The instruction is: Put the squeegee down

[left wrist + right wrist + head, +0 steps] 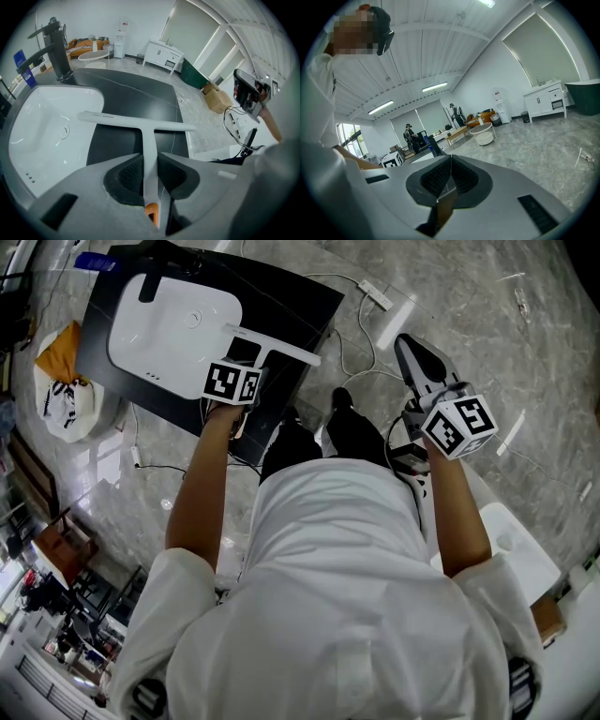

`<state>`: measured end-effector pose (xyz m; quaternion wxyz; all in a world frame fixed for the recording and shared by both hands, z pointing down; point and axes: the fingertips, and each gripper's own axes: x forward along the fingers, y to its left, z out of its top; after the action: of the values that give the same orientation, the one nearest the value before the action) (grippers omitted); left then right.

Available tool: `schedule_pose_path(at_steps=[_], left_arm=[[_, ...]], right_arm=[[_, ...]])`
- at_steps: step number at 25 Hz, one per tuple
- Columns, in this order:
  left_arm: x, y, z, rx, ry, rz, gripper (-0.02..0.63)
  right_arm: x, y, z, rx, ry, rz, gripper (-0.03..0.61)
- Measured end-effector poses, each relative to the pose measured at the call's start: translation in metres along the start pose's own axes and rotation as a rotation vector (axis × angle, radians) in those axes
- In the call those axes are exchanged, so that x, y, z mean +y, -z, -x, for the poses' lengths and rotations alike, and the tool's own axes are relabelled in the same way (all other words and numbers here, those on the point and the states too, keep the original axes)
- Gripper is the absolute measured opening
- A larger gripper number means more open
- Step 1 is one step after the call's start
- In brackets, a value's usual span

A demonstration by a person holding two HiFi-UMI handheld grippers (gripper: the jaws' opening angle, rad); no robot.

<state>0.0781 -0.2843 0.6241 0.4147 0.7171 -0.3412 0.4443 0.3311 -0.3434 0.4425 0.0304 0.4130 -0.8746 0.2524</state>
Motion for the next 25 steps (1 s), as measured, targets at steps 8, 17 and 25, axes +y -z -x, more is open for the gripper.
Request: schedule_pose_path(at_steps=[8, 17, 25], left_arm=[[-0.001, -0.002, 0.002, -0.015, -0.016, -0.03, 0.123], [0.009, -0.014, 0.058, -0.137, -0.062, -0.026, 0.133], [0.012, -0.048, 0.175, -0.522, -0.103, 0.039, 0.127]], right_arm=[[0.003, -0.003, 0.0, -0.01, -0.005, 0.002, 0.015], [0.018, -0.019, 0.003, -0.03, -0.03, 0.039, 0.015], [0.065, -0.068, -0.011, -0.094, -0.133, 0.135, 0.015]])
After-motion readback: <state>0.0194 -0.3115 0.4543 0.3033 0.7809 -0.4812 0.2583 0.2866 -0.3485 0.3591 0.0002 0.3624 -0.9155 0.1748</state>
